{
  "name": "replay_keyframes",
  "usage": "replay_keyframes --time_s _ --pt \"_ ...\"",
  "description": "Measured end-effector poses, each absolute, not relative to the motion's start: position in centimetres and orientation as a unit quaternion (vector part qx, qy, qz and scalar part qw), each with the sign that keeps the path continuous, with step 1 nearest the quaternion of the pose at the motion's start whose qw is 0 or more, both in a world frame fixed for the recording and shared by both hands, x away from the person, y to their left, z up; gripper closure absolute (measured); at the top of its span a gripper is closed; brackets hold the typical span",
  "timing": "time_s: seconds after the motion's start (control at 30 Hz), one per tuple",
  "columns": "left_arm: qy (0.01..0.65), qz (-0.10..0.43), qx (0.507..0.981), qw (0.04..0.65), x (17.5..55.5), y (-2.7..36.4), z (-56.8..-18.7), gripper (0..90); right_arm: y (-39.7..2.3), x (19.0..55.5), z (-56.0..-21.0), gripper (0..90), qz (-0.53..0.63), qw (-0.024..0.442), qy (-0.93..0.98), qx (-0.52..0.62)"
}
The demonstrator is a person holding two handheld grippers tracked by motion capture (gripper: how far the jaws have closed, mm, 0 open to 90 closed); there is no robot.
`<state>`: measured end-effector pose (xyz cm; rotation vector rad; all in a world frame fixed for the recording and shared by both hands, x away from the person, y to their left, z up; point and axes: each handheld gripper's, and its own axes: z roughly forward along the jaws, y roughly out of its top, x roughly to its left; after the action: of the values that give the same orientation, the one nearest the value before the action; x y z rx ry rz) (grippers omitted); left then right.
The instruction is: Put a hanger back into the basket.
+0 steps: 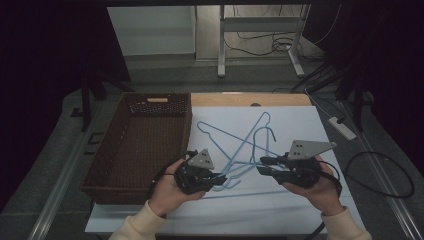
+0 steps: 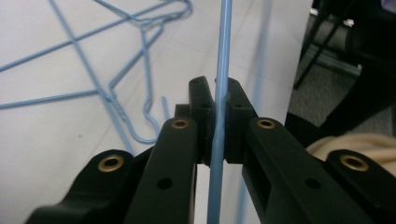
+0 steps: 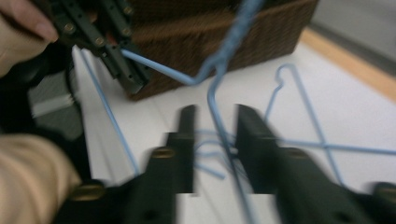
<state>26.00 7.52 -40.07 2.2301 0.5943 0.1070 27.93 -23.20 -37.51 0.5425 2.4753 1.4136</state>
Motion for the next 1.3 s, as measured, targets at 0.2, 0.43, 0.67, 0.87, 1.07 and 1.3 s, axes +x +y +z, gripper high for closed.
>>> replay_keyframes --time_s 0.2,0.43,0.67,0.87,1.07,1.3 --pt "0.277 0.051 0.854 0.437 26.3 10.8 -39.6 86.3 -24.2 26.7 -37.2 39.0 0.525 0.162 0.809 0.209" --pt "0.311 0.063 0.826 0.466 26.2 14.5 -39.3 86.3 -24.8 26.4 -38.6 36.3 0.521 0.16 0.807 0.226" --pt "0.341 0.073 0.803 0.484 26.3 17.1 -39.0 86.3 -25.5 26.8 -40.3 35.7 0.515 0.163 0.802 0.253" --pt "0.359 0.095 0.789 0.49 26.1 19.0 -38.4 86.3 -26.9 27.1 -41.5 34.3 0.509 0.174 0.795 0.281" --pt "0.377 0.109 0.776 0.493 26.1 20.8 -38.5 86.3 -27.6 27.4 -42.7 33.9 0.5 0.172 0.794 0.3" --pt "0.404 0.129 0.756 0.498 26.1 23.5 -38.3 86.3 -27.7 27.5 -43.6 33.5 0.489 0.175 0.798 0.306"
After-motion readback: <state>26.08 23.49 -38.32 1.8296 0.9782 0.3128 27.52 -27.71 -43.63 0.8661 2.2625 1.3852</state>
